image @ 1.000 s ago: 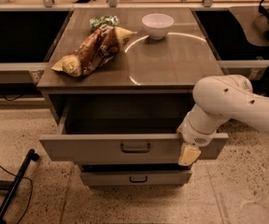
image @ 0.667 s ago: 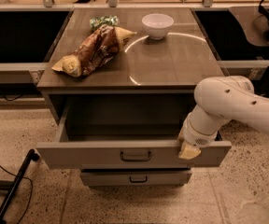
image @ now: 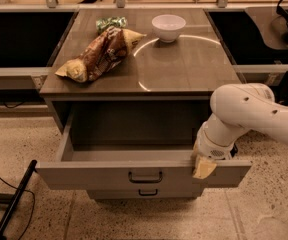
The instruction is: Open top drawer
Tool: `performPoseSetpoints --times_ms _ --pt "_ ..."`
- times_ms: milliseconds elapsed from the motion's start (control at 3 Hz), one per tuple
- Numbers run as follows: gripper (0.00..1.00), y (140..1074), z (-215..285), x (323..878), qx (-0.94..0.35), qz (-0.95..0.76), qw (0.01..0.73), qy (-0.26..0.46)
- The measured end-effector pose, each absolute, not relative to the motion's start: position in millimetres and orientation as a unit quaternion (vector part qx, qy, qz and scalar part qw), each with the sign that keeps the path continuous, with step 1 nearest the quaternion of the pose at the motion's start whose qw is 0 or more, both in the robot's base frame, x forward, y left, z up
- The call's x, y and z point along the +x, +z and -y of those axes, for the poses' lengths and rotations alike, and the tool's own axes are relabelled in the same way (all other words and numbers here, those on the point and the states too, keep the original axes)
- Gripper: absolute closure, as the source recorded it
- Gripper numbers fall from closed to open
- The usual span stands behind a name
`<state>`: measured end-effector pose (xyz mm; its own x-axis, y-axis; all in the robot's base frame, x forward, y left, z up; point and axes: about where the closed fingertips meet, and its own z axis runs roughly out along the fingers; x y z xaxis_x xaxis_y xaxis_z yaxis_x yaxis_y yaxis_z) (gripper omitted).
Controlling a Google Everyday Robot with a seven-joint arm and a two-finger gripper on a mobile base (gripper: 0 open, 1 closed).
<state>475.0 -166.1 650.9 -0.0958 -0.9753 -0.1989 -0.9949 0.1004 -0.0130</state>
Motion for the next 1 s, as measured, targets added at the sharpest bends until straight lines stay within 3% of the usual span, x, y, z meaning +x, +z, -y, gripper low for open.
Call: performPoseSetpoints --times_ms 333,667,1000 --pt "1.0 650.9 166.1 475.0 -0.668 -0.738 0.078 0.062" --pt "0.86 650.9 166.1 475.0 -0.668 -0.738 0.078 0.062" --pt "0.61 650.8 166.1 475.0 -0.668 -0.738 0.078 0.062"
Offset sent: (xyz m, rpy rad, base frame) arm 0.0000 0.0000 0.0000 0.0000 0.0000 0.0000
